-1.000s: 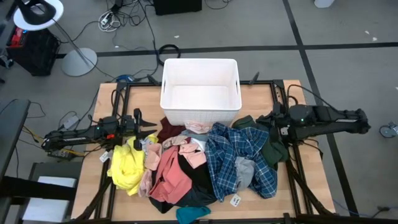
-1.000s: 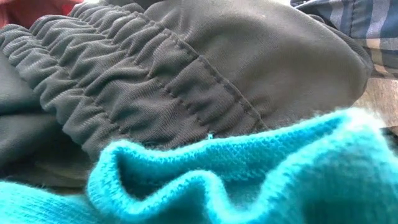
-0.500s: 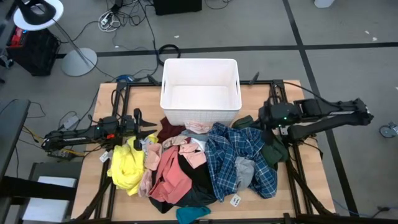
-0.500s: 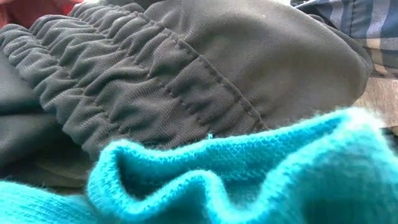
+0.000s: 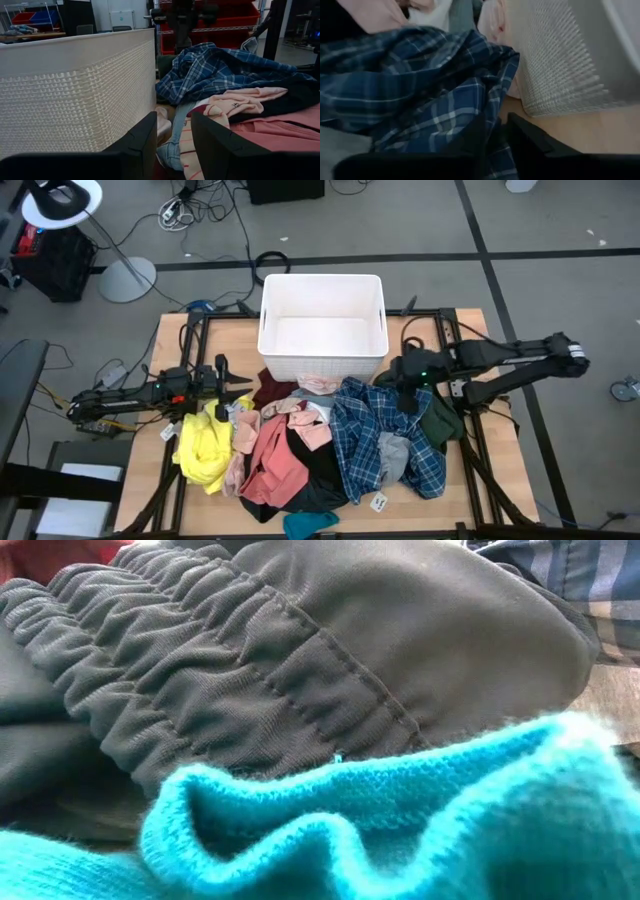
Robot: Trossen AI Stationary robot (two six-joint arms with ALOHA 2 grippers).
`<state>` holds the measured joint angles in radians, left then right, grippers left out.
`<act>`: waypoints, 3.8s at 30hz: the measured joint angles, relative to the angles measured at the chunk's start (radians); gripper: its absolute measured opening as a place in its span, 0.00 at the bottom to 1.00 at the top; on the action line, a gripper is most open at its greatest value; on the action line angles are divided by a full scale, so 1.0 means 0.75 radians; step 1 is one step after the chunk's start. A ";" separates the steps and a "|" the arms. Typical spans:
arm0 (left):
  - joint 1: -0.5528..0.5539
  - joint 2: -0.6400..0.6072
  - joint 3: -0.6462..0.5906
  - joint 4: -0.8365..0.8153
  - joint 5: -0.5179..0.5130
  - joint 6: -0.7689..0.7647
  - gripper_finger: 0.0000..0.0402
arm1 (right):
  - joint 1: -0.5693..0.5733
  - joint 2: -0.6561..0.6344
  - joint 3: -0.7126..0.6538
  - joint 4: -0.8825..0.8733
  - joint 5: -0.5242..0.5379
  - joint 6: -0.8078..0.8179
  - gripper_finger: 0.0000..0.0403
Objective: Sort clothes
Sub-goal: Put the blue pajamas into the white laundry bin
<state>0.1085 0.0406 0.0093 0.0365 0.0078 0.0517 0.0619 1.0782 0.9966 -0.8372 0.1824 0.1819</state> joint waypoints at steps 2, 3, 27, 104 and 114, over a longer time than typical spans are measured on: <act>0.000 0.000 0.000 -0.006 0.000 0.000 0.32 | -0.001 0.049 0.000 0.001 -0.002 0.000 0.28; 0.000 0.000 0.000 -0.006 0.000 0.000 0.32 | -0.001 0.072 0.000 0.003 -0.009 -0.001 0.31; 0.000 0.000 0.000 -0.006 0.000 0.000 0.32 | 0.006 0.399 0.000 0.110 -0.174 -0.035 0.33; 0.000 0.000 0.000 -0.006 0.000 -0.001 0.32 | -0.609 1.003 1.743 0.277 0.100 -0.359 0.00; 0.000 0.000 0.000 -0.006 0.000 -0.001 0.32 | -0.612 1.211 1.743 -0.338 -0.100 -0.216 0.00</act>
<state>0.1085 0.0406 0.0093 0.0319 0.0078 0.0509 -0.3973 1.9865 2.3037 -1.0909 0.1071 0.0196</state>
